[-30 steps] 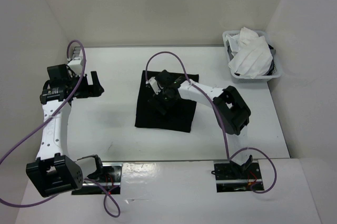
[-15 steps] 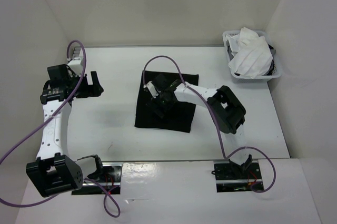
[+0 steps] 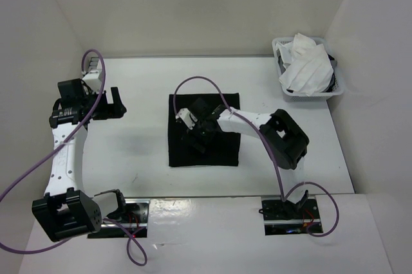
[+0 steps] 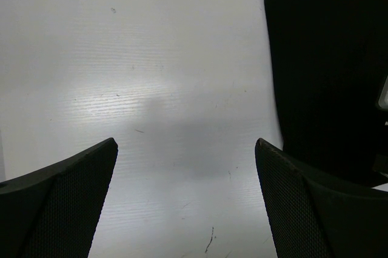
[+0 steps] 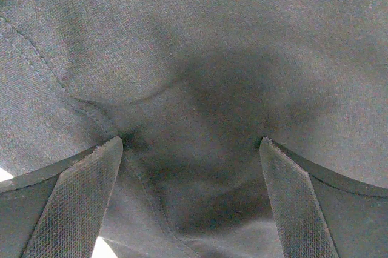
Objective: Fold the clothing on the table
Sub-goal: Flatten the skirt out
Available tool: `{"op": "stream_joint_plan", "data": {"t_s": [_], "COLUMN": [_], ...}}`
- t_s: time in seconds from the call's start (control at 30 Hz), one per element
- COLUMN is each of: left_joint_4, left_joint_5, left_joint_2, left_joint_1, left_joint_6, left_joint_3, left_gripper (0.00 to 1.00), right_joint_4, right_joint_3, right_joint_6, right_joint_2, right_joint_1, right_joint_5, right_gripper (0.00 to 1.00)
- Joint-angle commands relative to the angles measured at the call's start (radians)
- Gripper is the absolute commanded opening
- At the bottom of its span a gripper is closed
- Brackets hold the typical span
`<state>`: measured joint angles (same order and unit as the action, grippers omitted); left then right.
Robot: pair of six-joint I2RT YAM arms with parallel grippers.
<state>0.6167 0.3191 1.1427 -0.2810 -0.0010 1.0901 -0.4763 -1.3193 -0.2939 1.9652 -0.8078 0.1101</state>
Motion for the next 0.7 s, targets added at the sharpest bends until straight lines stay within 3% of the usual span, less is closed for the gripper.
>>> {"op": "stream_joint_plan", "data": {"t_s": [0.0, 0.37, 0.53, 0.67], "left_joint_4": [-0.026, -0.026, -0.014, 0.005], "left_joint_5": [0.014, 0.014, 0.078, 0.087], "left_joint_2": [-0.023, -0.041, -0.005, 0.133], "left_joint_1": [-0.006, -0.006, -0.006, 0.051], "left_joint_6": [0.013, 0.013, 0.033, 0.044], "left_joint_3": [-0.006, -0.015, 0.022, 0.1], "left_gripper": [1.0, 1.0, 1.0, 1.0], "right_joint_4": [-0.136, -0.196, -0.206, -0.193], "right_joint_3": [0.072, 0.072, 0.006, -0.072], "right_joint_6": [-0.067, -0.038, -0.014, 0.004], "right_joint_2": [0.021, 0.021, -0.143, -0.29], "right_joint_1": [-0.051, -0.116, -0.116, -0.061], "right_joint_5": [0.007, 0.04, -0.007, -0.021], "right_gripper": [0.98, 0.98, 0.98, 0.98]}}
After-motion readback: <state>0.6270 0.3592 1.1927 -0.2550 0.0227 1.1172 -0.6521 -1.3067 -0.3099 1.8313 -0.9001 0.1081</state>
